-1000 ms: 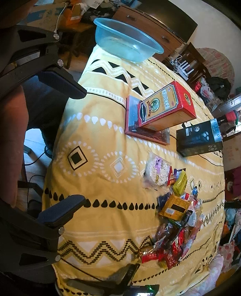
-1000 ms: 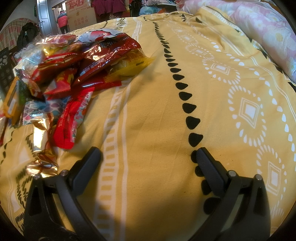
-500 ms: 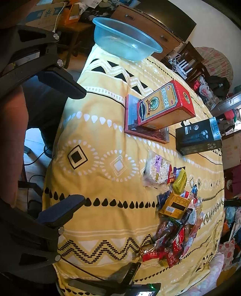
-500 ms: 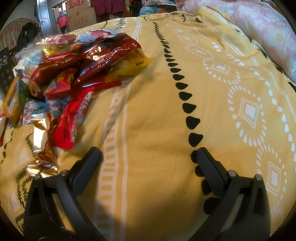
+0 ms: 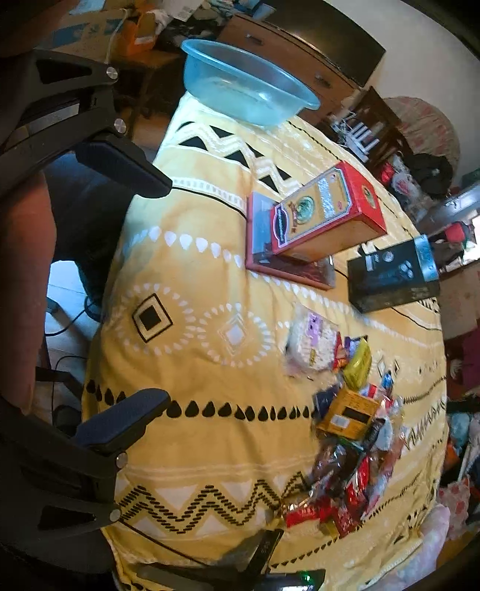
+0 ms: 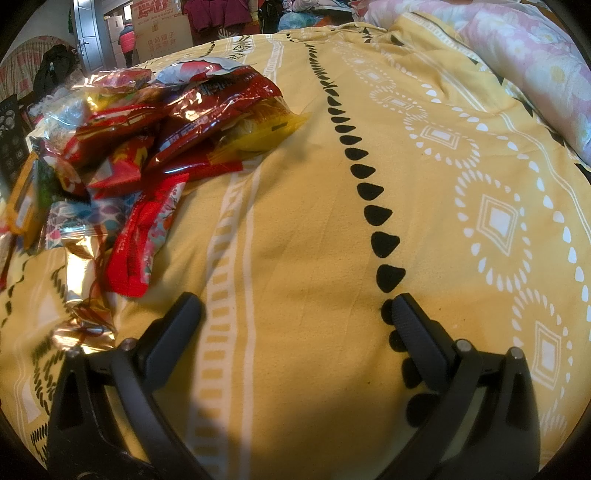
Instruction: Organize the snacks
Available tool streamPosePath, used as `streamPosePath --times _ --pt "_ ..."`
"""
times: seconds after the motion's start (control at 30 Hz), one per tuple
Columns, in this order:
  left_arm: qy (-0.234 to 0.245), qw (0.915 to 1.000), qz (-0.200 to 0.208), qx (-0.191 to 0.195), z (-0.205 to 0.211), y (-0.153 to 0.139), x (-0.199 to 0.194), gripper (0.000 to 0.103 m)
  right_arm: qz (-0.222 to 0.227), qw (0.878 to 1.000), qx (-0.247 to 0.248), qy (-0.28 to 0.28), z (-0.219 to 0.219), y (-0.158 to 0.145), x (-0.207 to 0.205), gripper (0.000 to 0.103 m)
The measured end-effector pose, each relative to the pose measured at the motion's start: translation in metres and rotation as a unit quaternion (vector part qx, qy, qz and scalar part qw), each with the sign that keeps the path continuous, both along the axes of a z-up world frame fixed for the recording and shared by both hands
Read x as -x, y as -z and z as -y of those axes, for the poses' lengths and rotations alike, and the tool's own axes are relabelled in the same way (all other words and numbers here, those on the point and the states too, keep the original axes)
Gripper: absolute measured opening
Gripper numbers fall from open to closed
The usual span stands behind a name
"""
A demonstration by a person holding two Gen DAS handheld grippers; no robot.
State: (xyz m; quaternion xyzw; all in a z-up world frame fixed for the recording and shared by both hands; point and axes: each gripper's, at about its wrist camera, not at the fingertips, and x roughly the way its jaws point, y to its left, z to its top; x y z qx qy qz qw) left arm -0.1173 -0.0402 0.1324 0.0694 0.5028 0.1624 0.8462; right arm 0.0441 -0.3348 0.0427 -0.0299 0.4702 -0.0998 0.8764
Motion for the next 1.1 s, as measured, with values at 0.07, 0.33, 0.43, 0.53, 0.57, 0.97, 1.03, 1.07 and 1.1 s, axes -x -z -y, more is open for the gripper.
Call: streamPosePath --times 0.07,0.33,0.43,0.53,0.57,0.97,1.03,1.07,1.1 --pt "-0.003 1.0000 -0.005 0.001 0.0006 -0.0002 -0.0014 0.103 0.000 1.000 0.000 0.000 0.0002 0.0001 -0.0003 0.103" --pt "-0.001 0.9999 -0.010 0.003 0.0008 0.0011 -0.0029 0.103 0.000 1.000 0.000 0.000 0.0003 0.0002 -0.0005 0.103" --pt "-0.002 0.9999 -0.011 0.003 0.0004 0.0020 -0.0036 0.103 0.000 1.000 0.000 0.000 0.0003 0.0002 -0.0005 0.103" --pt "-0.001 0.9999 -0.011 0.006 0.0002 0.0021 -0.0036 0.103 0.000 1.000 0.000 0.000 -0.0002 -0.0001 0.0004 0.103" --pt "-0.001 0.9999 -0.012 0.006 0.0002 0.0025 -0.0037 0.103 0.000 1.000 0.000 0.000 0.0002 0.0002 -0.0005 0.103" --pt "-0.003 0.9998 -0.019 0.009 0.0000 0.0070 -0.0030 0.103 0.000 1.000 0.000 0.000 0.0002 0.0002 -0.0004 0.103" --pt "-0.003 0.9998 -0.019 0.011 -0.0002 0.0073 -0.0027 0.103 0.000 1.000 0.000 0.000 0.0003 0.0002 -0.0005 0.103" --pt "-0.003 0.9997 -0.019 0.012 -0.0004 0.0076 -0.0023 0.103 0.000 1.000 0.000 0.000 0.0002 0.0002 -0.0005 0.103" --pt "-0.003 0.9997 -0.020 0.013 -0.0004 0.0081 -0.0022 0.103 0.000 1.000 0.000 0.000 0.0003 0.0002 -0.0005 0.103"
